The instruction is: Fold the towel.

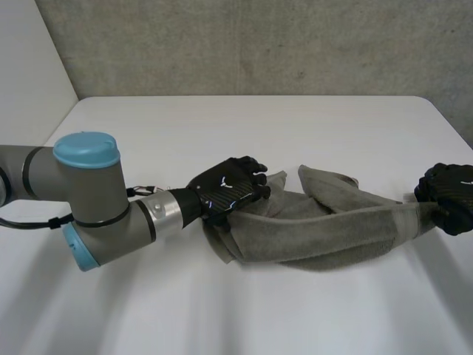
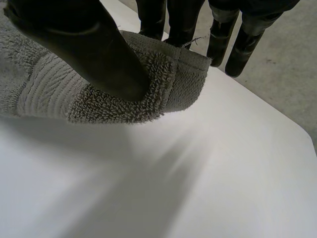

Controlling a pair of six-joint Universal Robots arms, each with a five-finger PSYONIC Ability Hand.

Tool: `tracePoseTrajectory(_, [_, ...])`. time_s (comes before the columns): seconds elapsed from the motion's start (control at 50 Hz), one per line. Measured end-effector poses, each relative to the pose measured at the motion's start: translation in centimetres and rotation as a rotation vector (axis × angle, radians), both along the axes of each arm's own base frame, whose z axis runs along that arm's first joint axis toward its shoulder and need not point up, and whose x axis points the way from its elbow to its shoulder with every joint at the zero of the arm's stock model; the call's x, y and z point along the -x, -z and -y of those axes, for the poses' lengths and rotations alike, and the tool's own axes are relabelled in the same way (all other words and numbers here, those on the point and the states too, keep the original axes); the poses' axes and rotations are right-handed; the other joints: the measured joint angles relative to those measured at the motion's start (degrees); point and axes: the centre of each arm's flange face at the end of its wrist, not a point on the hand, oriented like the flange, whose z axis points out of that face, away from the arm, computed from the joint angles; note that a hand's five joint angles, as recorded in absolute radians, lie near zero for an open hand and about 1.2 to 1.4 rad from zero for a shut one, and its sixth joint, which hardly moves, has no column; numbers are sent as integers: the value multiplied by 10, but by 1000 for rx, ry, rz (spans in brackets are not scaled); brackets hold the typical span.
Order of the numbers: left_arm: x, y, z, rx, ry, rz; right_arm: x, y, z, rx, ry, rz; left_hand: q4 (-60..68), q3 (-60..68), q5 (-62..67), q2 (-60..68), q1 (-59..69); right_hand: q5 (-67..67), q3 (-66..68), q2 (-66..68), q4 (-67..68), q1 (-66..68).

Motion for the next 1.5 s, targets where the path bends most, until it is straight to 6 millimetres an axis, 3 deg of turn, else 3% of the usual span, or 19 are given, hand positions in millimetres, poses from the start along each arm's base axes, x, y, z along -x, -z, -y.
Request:
tracePoseTrajectory(0.14, [2,9,4,-5,-2,4,-2,1,-2,-6,-5,4,0,0,64,52,43,0,0,0,0,0])
tracePoseTrajectory(0.22, [2,13,4,-10,-3,6,-2,1,-2,-7,-5,4,0,0,258,265,250,0,0,0,0,0])
tracePoseTrajectory(0.24, [3,13,4,-12,-2,7,-2,1,-2,-7,-4,4,0,0,383,394,373,0,0,0,0,0])
tracePoseTrajectory(0.3, [3,12,2,-18,0,9,-1,1,-2,-7,-2,6,0,0,512,505,469,0,0,0,0,0])
tracePoseTrajectory(0.5, [-3,-2,-9,-53,-5,23,-13,1,-10,-39,-38,28,0,0,517,505,469,0,0,0,0,0])
tracePoseTrajectory(0.68, [-29,-27,-12,-91,-124,69,-62,-11,-43,-135,-246,54,0,0,517,505,471,0,0,3,0,1])
tracePoseTrajectory(0.78, [-51,-40,1,-78,-259,94,-87,-23,-50,-140,-349,40,0,0,517,505,471,0,0,3,0,1])
tracePoseTrajectory(0.88, [-62,-57,27,4,-389,80,-106,-37,-29,-67,-381,0,0,0,517,505,471,0,0,3,0,1])
tracePoseTrajectory(0.96, [-61,-87,49,129,-475,21,-123,-63,-1,67,-363,-28,0,0,517,505,478,0,0,3,0,1])
tracePoseTrajectory(1.0, [-57,-111,55,201,-504,-34,-128,-84,12,162,-334,-18,0,0,517,505,479,0,0,5,0,1])
tracePoseTrajectory(1.04, [-54,-150,56,301,-534,-133,-134,-121,25,314,-282,35,0,0,517,505,479,0,0,5,0,1])
tracePoseTrajectory(1.06, [-54,-176,53,362,-550,-205,-135,-145,29,404,-254,84,0,0,517,505,479,0,0,5,0,1])
tracePoseTrajectory(1.08, [-55,-186,51,384,-556,-234,-135,-157,30,448,-241,113,0,0,517,505,479,0,0,5,0,1])
tracePoseTrajectory(1.14, [-64,-257,28,518,-576,-468,-130,-218,25,658,-197,298,0,0,517,509,479,0,0,5,0,1])
tracePoseTrajectory(1.22, [-77,-289,4,560,-564,-625,-123,-241,12,724,-206,434,0,0,522,509,480,0,0,5,0,1])
tracePoseTrajectory(1.3, [-88,-273,-5,509,-568,-640,-121,-223,0,673,-239,465,0,0,523,509,479,1,0,5,0,1])
tracePoseTrajectory(1.34, [-92,-248,-3,453,-578,-591,-121,-204,-4,624,-256,440,0,0,524,509,479,1,0,5,0,1])
tracePoseTrajectory(1.44, [-102,-162,-5,275,-601,-397,-122,-138,-18,473,-299,318,0,0,524,509,480,1,0,7,0,1])
tracePoseTrajectory(1.5, [-107,-125,-11,205,-608,-309,-121,-107,-26,409,-312,256,0,0,524,509,480,1,0,8,0,1])
